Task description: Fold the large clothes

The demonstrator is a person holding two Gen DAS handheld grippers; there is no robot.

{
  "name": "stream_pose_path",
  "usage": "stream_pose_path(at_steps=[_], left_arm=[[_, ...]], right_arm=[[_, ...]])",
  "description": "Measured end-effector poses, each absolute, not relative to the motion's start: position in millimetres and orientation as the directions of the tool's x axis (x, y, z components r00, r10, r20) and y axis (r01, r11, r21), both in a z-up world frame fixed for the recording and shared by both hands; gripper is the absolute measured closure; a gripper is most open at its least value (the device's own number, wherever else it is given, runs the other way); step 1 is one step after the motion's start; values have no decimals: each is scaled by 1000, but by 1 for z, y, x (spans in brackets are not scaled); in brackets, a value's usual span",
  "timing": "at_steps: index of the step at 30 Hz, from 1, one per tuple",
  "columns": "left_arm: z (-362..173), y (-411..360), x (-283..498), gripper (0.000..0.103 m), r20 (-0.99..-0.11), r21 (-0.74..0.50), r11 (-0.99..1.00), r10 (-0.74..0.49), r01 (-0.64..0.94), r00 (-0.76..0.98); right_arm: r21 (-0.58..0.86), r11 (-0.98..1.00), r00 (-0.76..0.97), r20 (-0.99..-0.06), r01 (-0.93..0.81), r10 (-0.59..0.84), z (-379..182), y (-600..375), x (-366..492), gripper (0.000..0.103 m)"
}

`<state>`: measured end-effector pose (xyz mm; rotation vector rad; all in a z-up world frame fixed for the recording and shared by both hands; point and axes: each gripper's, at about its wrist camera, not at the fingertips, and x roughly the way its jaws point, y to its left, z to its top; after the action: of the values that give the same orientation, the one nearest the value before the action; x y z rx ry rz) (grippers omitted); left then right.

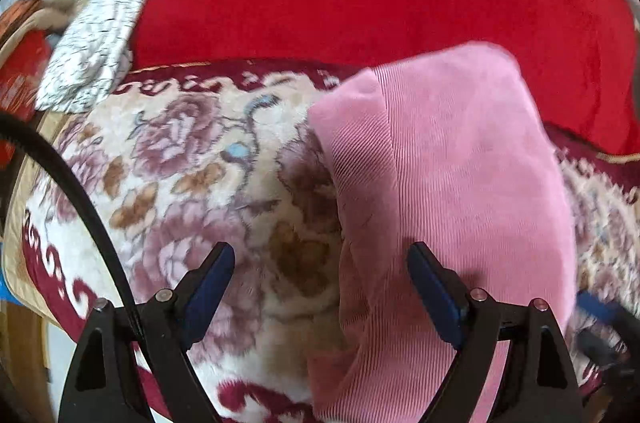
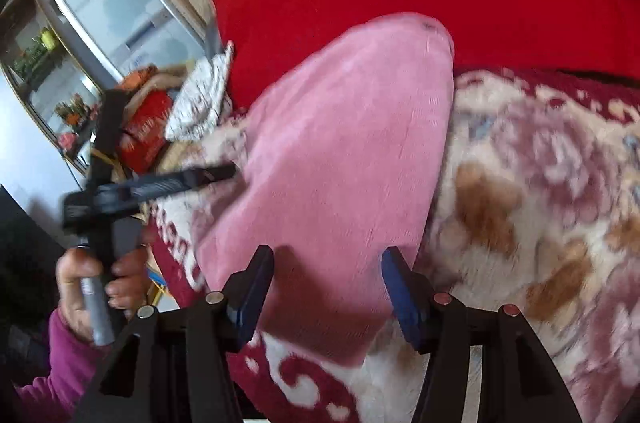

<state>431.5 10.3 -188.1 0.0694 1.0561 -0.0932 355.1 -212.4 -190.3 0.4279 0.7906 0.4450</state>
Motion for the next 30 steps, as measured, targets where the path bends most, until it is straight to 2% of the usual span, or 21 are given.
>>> stream_pose_path(at_steps=[2, 3, 9, 11, 15, 18, 21, 24, 26, 30], left_arm=[[-196, 8, 444, 15, -889, -47, 990, -101, 130, 447], [-202, 10, 448, 15, -893, -102, 986, -150, 134, 423], [-223, 35, 458, 15, -857, -360, 923, -384, 136, 342], [-224, 41, 459, 15, -848, -390, 910, -414, 140, 331], [-213, 42, 450, 15, -831, -351, 919, -394, 179, 393], [-203, 27, 439, 15, -833, -248, 939, -332, 237, 443], [-216, 13, 437, 12, -862, -139, 959, -241, 248, 447], [-220, 10, 432, 12, -856, -129, 965, -225, 229, 465], [-217, 7, 427, 12, -849, -96, 966, -205, 239, 488], [-215, 4, 419, 12, -840, -54, 971, -170, 231, 515]], right_arm=[[547, 813, 646, -551, -198, 528, -185, -227, 363, 25], [571, 800, 646, -542, -185, 537, -186, -233, 368, 21], [778, 618, 529, -482, -109, 699, -227, -260, 426, 20], [835, 542, 490, -435, -93, 755, -243, -258, 442, 18], [821, 555, 501, -427, -135, 753, -241, -248, 444, 13], [808, 570, 516, -428, -150, 742, -238, -240, 445, 13], [770, 615, 540, -449, -170, 712, -233, -231, 441, 13], [724, 667, 561, -483, -175, 672, -229, -221, 441, 17], [729, 664, 572, -476, -168, 668, -230, -224, 439, 23], [732, 661, 579, -472, -163, 665, -231, -225, 436, 25]])
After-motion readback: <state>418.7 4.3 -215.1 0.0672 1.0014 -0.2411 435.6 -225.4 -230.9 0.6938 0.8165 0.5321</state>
